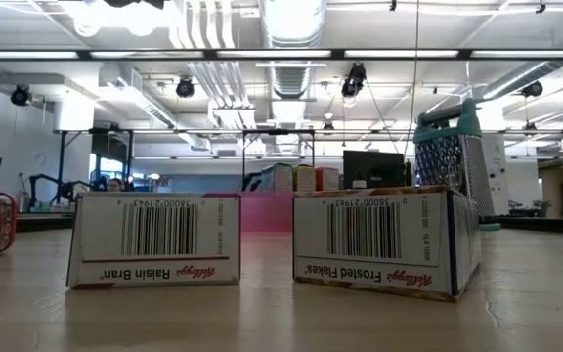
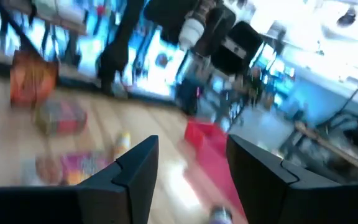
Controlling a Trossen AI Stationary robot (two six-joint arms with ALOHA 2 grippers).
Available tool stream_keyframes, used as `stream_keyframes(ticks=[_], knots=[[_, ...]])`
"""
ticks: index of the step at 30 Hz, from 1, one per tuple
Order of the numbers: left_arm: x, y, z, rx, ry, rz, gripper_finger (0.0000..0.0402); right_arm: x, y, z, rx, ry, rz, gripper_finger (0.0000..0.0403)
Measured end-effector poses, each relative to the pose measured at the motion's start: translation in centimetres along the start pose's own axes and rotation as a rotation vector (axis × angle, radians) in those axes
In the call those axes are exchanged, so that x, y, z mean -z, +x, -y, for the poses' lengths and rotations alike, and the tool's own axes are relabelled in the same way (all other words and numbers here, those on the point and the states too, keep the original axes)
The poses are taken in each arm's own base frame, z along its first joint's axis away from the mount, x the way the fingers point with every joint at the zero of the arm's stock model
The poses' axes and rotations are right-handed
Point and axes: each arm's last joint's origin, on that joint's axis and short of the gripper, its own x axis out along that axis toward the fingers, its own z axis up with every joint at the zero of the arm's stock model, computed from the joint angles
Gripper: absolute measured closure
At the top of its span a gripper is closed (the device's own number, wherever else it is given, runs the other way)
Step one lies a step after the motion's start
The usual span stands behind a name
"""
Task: Pick & Place Kitchen Items
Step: Put the brown food coloring bottle into the orange bin
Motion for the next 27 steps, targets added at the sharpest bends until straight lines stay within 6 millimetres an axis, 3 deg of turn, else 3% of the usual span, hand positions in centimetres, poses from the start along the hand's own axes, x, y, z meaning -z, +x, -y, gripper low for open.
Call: stream_keyframes(ticks=[8, 12, 17, 22, 27], knots=[[-0.9, -1.6, 0.8, 0.033, 0.199, 0.317, 0.0303, -0.5, 1.9, 0.4, 0.051, 0.012, -0.003, 0.0207], [-0.8, -2.2, 1.4, 0.039, 0.277, 0.399, 0.0303, -2.2, 2.7, 0.7, 0.071, -0.042, -0.014, 0.021], [-0.7, -2.5, 1.9, 0.045, 0.326, 0.446, 0.0303, -6.4, 2.7, 1.3, 0.058, -0.213, -0.043, 0.0223], [-1.4, -2.8, 2.7, 0.082, 0.348, 0.53, 0.0303, -11.2, 2.6, 1.8, -0.105, -0.318, -0.189, 0.0238], [-2.1, -3.2, 3.7, 0.14, 0.385, 0.633, 0.0303, -15.6, 2.6, 1.7, -0.211, -0.367, -0.127, 0.025]])
